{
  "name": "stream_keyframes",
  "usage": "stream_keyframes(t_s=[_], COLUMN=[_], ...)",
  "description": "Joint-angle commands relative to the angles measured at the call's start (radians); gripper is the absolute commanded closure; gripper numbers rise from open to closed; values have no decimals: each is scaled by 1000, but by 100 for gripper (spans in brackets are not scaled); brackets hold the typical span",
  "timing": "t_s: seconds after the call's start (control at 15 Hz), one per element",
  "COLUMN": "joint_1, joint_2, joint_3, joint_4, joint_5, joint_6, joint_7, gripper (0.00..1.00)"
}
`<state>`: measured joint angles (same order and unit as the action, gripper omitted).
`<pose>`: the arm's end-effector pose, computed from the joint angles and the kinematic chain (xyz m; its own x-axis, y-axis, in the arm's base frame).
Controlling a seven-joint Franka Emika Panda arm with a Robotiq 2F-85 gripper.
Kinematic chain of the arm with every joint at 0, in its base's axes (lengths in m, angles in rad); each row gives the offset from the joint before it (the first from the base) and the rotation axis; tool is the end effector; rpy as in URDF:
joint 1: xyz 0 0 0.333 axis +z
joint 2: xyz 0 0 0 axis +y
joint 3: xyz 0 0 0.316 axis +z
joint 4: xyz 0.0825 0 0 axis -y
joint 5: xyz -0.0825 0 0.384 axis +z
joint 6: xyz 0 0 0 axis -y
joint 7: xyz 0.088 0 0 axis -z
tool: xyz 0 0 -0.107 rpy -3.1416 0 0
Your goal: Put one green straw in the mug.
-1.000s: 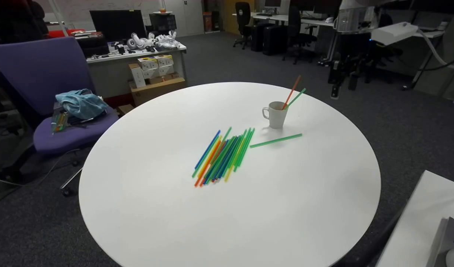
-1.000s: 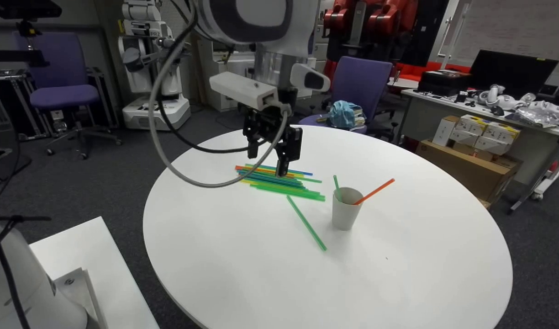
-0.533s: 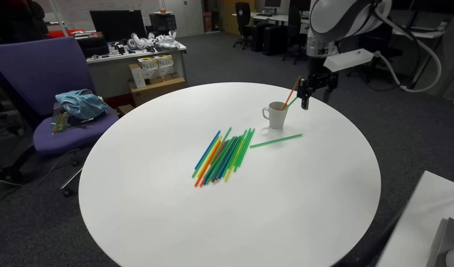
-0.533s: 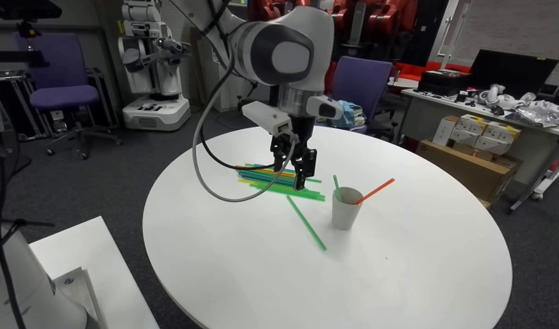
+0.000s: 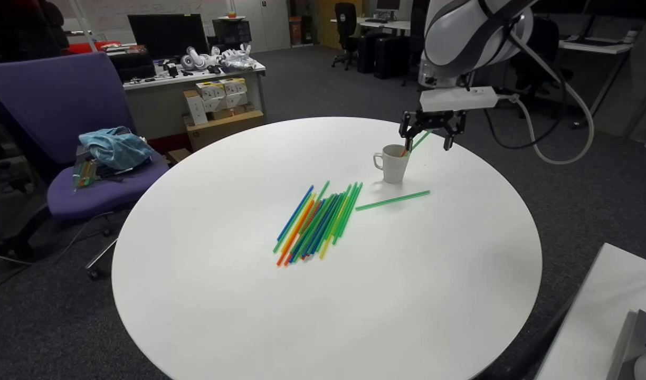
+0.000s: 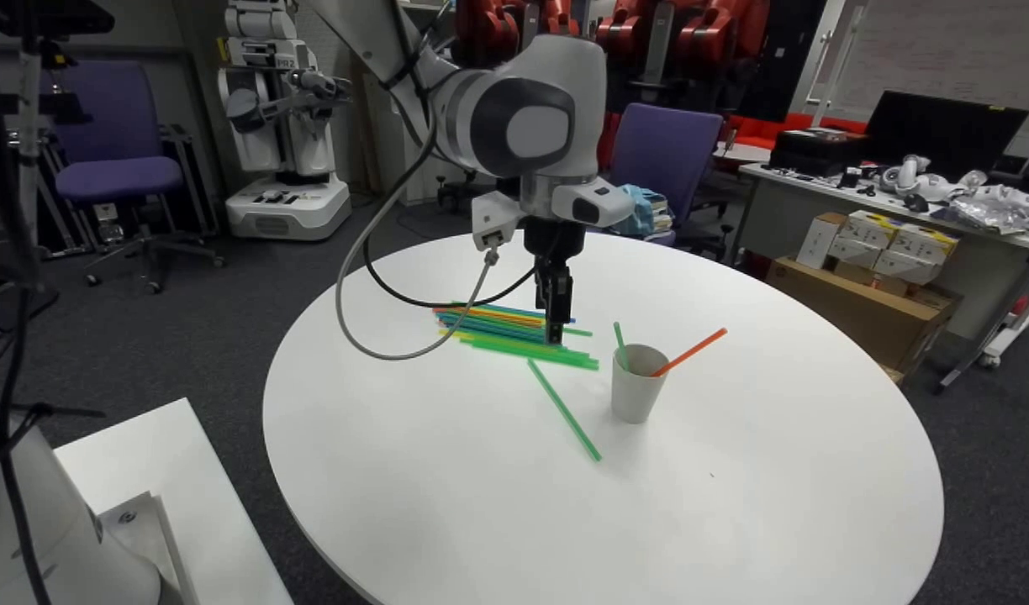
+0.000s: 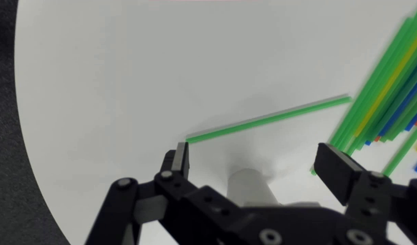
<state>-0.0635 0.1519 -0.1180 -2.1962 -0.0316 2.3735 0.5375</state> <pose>0.5426 -0.0994 0.3182 0.7677 -0.6394 0.0428 -0.6406 -0.7676 0.0215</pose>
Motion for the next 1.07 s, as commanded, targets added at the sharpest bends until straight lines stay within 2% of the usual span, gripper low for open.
stream_keyframes(t_s=[0.0,0.07,0.53,0.8,1.0], joint_1=[10,5,6,27,61], joint_2=[8,2,9,36,77], joint_3=[-19,-7,-7,-35,-67], joint_4=[16,2,1,0,8], joint_5=[13,2,1,-57,-153], joint_6=[21,9,9,116,189], joint_7=[181,104,114,392,624], gripper=[0,0,0,0,0])
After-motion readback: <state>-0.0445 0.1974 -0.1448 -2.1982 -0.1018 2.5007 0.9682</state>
